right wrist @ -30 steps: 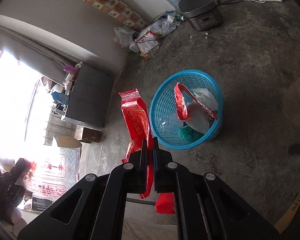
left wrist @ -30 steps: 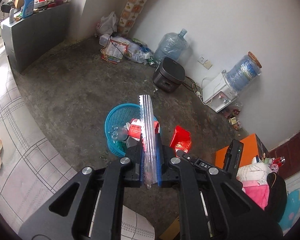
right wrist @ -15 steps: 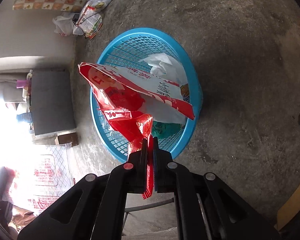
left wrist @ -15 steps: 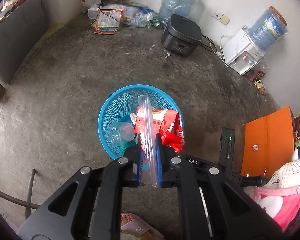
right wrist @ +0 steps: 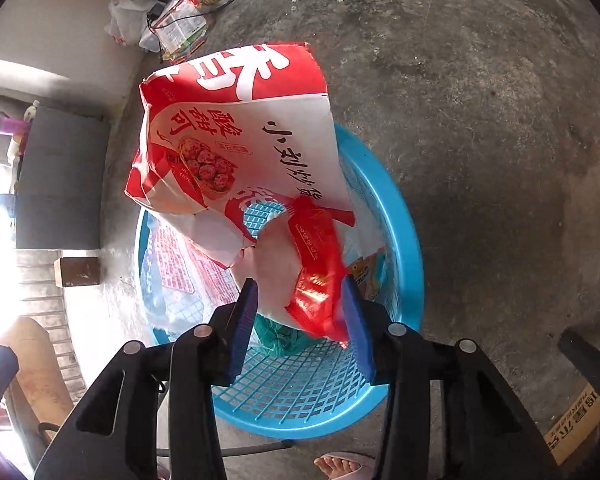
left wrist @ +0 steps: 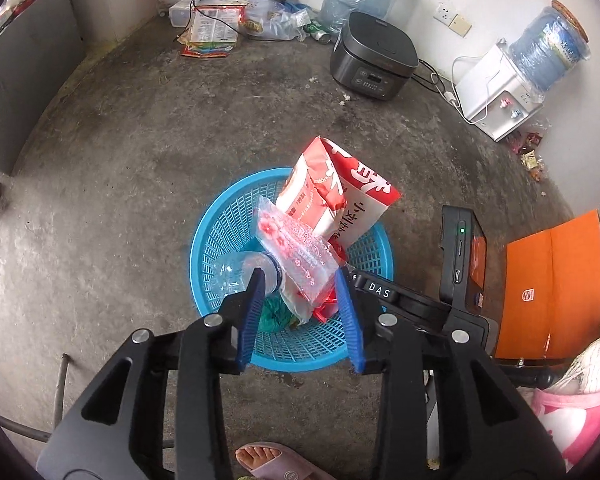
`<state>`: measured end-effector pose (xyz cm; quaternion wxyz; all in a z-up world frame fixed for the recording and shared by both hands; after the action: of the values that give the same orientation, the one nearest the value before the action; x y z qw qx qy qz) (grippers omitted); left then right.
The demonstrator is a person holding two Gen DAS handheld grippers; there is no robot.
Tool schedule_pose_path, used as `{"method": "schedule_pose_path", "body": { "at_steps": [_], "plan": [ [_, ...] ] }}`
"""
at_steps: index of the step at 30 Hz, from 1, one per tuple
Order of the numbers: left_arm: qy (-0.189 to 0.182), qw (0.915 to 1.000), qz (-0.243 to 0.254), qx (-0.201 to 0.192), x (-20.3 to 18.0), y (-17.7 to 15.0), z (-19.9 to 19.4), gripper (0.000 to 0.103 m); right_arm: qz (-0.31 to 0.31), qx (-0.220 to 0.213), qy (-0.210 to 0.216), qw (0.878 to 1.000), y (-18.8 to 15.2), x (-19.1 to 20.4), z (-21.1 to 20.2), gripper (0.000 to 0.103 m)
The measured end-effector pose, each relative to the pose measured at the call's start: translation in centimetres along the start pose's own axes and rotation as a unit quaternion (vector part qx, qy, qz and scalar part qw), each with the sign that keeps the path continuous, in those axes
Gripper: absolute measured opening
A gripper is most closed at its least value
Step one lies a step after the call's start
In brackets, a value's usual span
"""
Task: Collect trash
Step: 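Move both open tools back over the purple noodle bag on the table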
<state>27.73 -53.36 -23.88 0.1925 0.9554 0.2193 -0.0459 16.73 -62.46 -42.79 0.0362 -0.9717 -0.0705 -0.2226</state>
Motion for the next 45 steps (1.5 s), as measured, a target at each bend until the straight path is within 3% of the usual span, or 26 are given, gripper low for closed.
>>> {"method": "schedule_pose_path", "body": {
  "at_steps": [2, 5, 10, 14, 18, 24, 30, 34, 39, 43, 45],
  "plan": [
    [-0.002, 1.0000, 0.001, -0.002, -0.1, 0.0, -0.5, 0.039, -0.008, -0.006, -0.002, 1.000, -0.4, -0.4, -0.7, 0.057],
    [-0.003, 1.0000, 0.000, -0.008, -0.1, -0.1, -1.7, 0.050, -0.017, -0.022, 0.015, 1.000, -1.1, -0.8, -2.2, 0.058],
    [0.005, 0.9989, -0.020, -0.042, 0.7, -0.3, -5.3, 0.056, 0.006, -0.048, 0.090, 0.995, -2.3, -1.0, -6.0, 0.058],
    [0.004, 0.9944, -0.053, -0.092, 1.8, -0.9, -10.8, 0.057, 0.009, -0.078, 0.151, 0.985, -3.9, -0.7, -10.5, 0.058],
    [-0.016, 0.9848, -0.091, -0.147, 2.5, -2.8, -18.4, 0.062, -0.026, -0.110, 0.183, 0.977, -6.4, 0.5, -15.5, 0.058],
    [0.019, 0.9673, -0.112, -0.227, 2.1, -10.1, -29.9, 0.073, -0.136, -0.139, 0.222, 0.955, -11.8, 4.3, -22.8, 0.058],
    [0.062, 0.9565, -0.147, -0.244, 2.8, -21.8, -35.6, 0.075, -0.234, -0.108, 0.263, 0.930, -18.0, 8.6, -27.0, 0.058],
    [0.118, 0.9371, -0.211, -0.252, 5.6, -30.9, -39.2, 0.075, -0.285, -0.062, 0.275, 0.916, -22.9, 11.6, -27.5, 0.058],
    [0.193, 0.9003, -0.288, -0.263, 8.7, -41.5, -43.6, 0.075, -0.334, 0.005, 0.281, 0.900, -30.0, 14.9, -26.8, 0.058],
    [0.230, 0.8697, -0.347, -0.264, 10.8, -48.2, -45.1, 0.075, -0.377, 0.060, 0.274, 0.883, -36.0, 17.1, -25.8, 0.058],
    [0.234, 0.8593, -0.371, -0.262, 11.7, -50.4, -45.2, 0.075, -0.392, 0.091, 0.272, 0.874, -38.9, 18.0, -25.4, 0.058]
  ]
}}
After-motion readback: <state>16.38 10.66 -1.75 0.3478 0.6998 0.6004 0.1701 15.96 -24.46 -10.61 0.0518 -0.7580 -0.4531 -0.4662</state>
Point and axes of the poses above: each gripper's, at about its wrist camera, not at the fingertips, and z roughly the way its jaws point, x to its left, y to its top, the point moved 6 cm from there along z, roughly the way its jaws point, and after that the axes turned 13 degrees about z, right-handed, at the moved point
